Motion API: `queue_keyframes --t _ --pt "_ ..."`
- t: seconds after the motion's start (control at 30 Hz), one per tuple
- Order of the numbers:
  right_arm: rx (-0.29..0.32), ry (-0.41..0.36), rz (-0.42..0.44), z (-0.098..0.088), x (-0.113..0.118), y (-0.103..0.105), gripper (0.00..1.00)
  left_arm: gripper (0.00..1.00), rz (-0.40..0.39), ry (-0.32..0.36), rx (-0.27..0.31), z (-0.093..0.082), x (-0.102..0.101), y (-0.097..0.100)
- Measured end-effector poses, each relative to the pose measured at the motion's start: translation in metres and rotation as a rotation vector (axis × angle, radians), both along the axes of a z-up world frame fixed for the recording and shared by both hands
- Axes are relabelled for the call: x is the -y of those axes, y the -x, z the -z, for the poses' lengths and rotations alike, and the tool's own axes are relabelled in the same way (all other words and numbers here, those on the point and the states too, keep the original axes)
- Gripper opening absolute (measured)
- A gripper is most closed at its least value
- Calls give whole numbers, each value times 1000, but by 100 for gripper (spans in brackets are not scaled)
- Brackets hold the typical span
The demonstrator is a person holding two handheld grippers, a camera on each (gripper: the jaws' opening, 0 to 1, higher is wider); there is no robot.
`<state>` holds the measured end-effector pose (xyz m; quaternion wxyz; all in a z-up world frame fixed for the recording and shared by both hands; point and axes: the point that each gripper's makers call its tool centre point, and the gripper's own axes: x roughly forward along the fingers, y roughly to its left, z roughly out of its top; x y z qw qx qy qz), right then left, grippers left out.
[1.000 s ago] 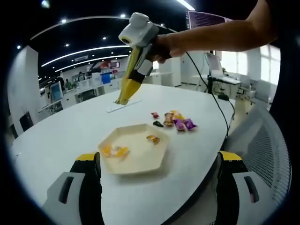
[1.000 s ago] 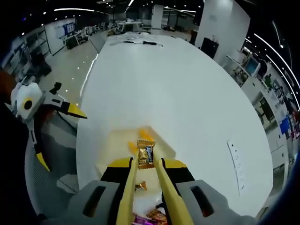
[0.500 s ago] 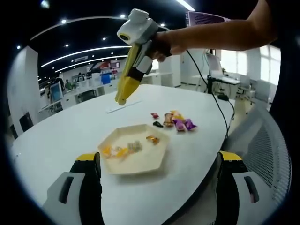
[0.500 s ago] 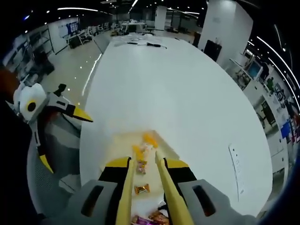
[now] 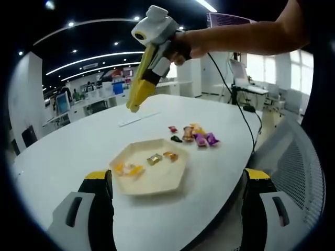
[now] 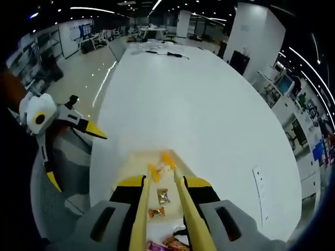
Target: Place the target food into the container with the food tongs after gripping and lifting it, then release it inside without dropping or visibly crushing the food.
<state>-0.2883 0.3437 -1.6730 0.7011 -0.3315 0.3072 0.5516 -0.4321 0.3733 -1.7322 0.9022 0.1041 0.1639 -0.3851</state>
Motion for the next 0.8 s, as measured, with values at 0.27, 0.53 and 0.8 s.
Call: queue_keyframes --t 0.27,0.53,0.8 --pt "8 -4 4 -2 11 -4 26 99 0 3 -1 -1 0 0" --pt "10 -15 16 -2 27 -8 27 99 -2 3 0 -1 0 0" --pt "24 -36 53 -6 48 -18 27 99 -2 4 2 -1 0 0"
